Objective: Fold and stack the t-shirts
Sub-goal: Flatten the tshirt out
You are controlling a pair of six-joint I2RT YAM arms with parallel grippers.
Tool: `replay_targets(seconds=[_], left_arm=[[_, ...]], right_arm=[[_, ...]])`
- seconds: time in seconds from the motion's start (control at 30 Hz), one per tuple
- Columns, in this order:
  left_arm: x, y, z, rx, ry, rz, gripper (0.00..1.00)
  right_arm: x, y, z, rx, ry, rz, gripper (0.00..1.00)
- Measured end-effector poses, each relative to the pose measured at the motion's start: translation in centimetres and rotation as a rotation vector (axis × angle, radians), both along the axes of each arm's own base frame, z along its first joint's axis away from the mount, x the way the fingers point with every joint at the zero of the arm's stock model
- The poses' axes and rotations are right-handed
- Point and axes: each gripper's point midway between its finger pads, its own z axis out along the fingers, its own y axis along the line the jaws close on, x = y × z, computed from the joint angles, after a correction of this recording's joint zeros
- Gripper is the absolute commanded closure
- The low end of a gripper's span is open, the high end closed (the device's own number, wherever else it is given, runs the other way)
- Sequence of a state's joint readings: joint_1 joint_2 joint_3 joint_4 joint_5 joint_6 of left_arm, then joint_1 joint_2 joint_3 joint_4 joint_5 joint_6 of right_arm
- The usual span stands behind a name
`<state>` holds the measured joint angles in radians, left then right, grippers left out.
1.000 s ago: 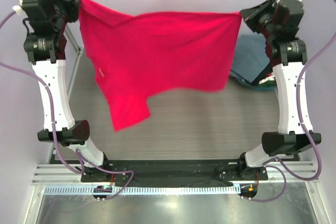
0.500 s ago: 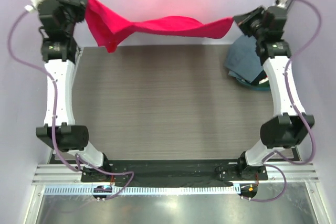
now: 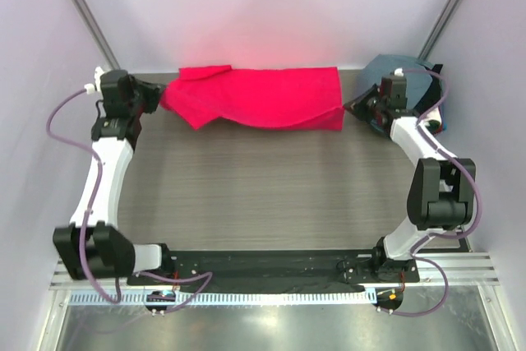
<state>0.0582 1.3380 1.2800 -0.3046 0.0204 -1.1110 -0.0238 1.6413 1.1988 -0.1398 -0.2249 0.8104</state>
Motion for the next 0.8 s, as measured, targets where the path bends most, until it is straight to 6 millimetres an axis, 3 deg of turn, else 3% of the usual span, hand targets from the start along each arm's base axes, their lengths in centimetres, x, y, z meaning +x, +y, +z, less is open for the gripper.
replay_targets(seconds=[0.1, 0.23, 0.47, 0.53, 0.8], left_arm=[[-3.3, 0.0, 0.1, 0.025, -0.024, -0.002, 1.00], [-7.5, 0.3, -2.1, 0.060, 0.014, 0.018, 1.00], [-14.9, 1.4, -6.7, 0.108, 0.132, 0.077, 1.00], [-16.3, 1.6, -7.7, 0.122, 0.172, 0.089, 1.00], [-20.9, 2.4, -11.2, 0.177, 0.310, 0.106, 1.00]], right_arm=[[-3.2, 0.3, -3.2, 0.001, 0.062, 0.015, 0.99], [-7.5, 0.4, -5.5, -0.013, 0.101, 0.039, 0.99], [-12.5, 0.6, -5.8, -0.046, 0.065, 0.071, 0.99], [-14.3, 0.4, -5.9, -0.079, 0.062, 0.085, 0.99], [-18.5, -0.9, -4.9, -0.185, 0.024, 0.076, 0.99]])
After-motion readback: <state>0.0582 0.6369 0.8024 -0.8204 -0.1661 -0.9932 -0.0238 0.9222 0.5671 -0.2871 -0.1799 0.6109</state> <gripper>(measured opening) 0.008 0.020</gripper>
